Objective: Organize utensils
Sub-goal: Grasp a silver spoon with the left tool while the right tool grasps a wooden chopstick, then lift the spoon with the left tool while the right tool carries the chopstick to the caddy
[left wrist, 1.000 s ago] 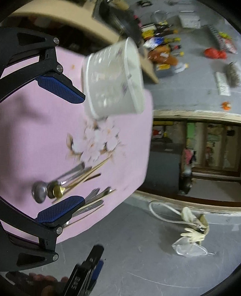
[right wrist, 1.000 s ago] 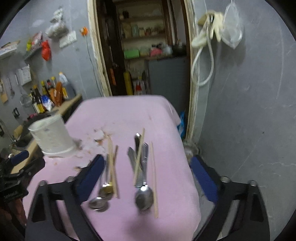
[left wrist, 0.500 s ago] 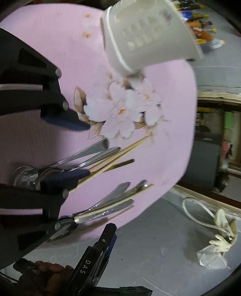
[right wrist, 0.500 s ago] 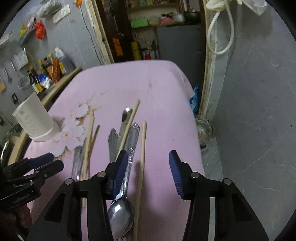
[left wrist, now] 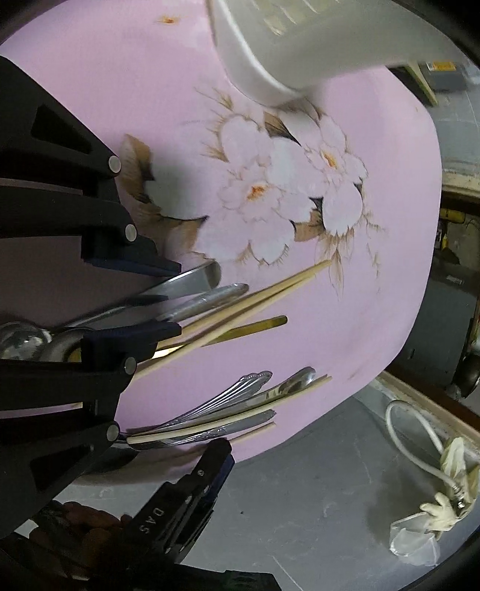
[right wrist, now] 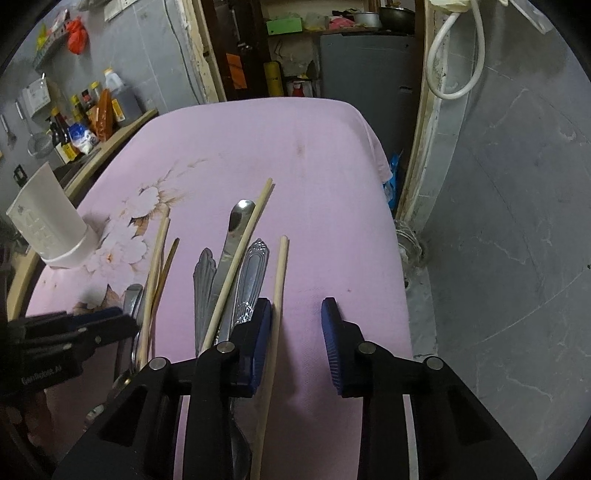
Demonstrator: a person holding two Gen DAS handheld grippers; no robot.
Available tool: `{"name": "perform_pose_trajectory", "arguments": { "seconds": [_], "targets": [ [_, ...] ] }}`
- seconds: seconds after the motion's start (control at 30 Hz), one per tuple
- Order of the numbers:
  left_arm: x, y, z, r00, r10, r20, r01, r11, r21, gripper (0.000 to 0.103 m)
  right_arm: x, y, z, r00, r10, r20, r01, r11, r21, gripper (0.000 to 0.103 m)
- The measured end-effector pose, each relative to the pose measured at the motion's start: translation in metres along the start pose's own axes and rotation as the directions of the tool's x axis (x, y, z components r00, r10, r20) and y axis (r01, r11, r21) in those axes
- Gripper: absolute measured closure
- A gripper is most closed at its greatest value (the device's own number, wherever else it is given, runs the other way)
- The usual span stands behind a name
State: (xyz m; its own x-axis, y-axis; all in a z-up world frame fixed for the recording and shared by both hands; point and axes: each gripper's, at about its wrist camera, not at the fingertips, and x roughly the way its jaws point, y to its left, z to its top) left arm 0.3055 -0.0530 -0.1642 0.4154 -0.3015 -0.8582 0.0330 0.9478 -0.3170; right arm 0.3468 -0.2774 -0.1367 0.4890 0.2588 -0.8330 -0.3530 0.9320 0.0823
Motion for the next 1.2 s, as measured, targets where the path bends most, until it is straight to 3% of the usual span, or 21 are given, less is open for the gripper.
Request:
{"name": "perform_pose_trajectory", "arguments": {
  "seconds": [0.1,0.27,0.43,0.5,0.8,1.07,1.2],
  "targets": [
    [0.002,0.001,0.004,1.000,0.002,-0.008,-0.002,1.000,-0.004,0.094,0.002,0.002,0.002,1.000,-0.011,-0.018,0.011,1.000,-0.007,0.076],
    [0.001,0.003,0.002,1.000,-0.007,-0.013,0.006,0.999,-0.037,0.096,0.003,0.001,0.003,0.999,-0.018,-0.031,0.018,1.000,0.002,0.078],
    [-0.008,0.008,-0.004,1.000,-0.007,0.001,0.007,0.997,-0.081,0.099,0.000,-0.002,0.003,0.999,-0.027,-0.037,0.028,0.999,0.026,0.097],
    [-0.009,0.011,-0.007,1.000,-0.003,0.007,0.004,0.995,-0.098,0.099,-0.001,-0.009,0.003,0.999,-0.002,-0.041,0.005,0.998,0.063,0.099],
    [-0.011,0.028,-0.008,0.994,-0.088,-0.067,0.076,0.984,-0.161,0.097,0.005,-0.009,0.006,0.995,0.012,-0.094,-0.007,0.998,0.062,0.096],
    [-0.005,0.007,0.000,0.997,-0.019,-0.071,0.013,0.996,-0.088,0.098,0.007,-0.001,0.005,0.993,-0.033,-0.113,0.033,0.999,-0.001,0.096],
    [-0.013,0.010,-0.008,0.999,-0.036,-0.027,0.033,0.991,-0.127,0.102,-0.001,-0.013,0.002,0.997,0.031,-0.071,-0.025,0.997,0.074,0.100]
  ]
}}
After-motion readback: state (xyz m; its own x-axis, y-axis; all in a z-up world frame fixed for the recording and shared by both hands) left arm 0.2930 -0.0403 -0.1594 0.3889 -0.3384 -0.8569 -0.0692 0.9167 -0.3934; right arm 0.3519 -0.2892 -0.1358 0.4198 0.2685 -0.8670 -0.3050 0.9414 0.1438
